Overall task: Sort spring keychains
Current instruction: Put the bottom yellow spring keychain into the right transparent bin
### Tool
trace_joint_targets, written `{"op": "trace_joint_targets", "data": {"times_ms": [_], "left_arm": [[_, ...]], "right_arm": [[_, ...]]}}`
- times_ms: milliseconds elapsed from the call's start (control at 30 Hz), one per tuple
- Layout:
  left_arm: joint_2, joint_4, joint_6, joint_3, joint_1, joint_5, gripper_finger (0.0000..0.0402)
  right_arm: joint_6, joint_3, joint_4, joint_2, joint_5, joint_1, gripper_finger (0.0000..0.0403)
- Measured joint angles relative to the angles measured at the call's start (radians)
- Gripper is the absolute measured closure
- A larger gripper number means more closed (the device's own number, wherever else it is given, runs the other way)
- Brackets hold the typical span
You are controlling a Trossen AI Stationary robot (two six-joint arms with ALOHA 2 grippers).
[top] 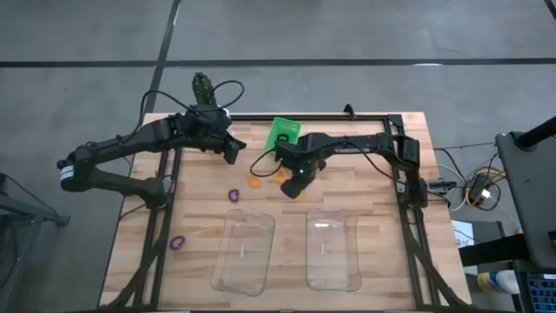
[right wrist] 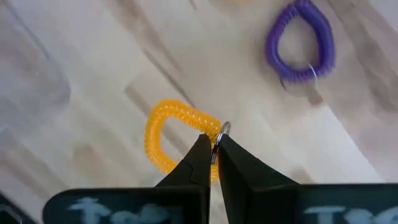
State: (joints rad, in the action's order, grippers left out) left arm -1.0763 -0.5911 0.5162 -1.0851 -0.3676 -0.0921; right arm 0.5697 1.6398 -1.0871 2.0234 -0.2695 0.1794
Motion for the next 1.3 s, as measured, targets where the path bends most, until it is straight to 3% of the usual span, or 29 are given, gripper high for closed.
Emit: {"op": "trace_joint_targets", "data": {"times_ms": [233,467,833,1300], "left_arm": [[0.000,0.000,-0.019,0.000,0.000,0.000,0.0401],[0.000,0.001,-0.030,0.000,0.000,0.000,0.0401],[-0.001,-0.001,-0.011,0.008,0.000,0.005,0.0401],[-0.001,-0.002,-0.026,0.010,-0.001,0.038,0.0401]], "right_arm": [[-0.018,0.082,-0.092,-0.083,0.003,-0.049,0.0392],[0.056,0.062,-0.147,-0.186,0.011,-0.124,0.0392],[0.182,-0.121,-0.198,-0.314,0.050,-0.362,0.0392],[0.434,-0.379,0.058,-0.309,0.059,-0.519,0.0392]]}}
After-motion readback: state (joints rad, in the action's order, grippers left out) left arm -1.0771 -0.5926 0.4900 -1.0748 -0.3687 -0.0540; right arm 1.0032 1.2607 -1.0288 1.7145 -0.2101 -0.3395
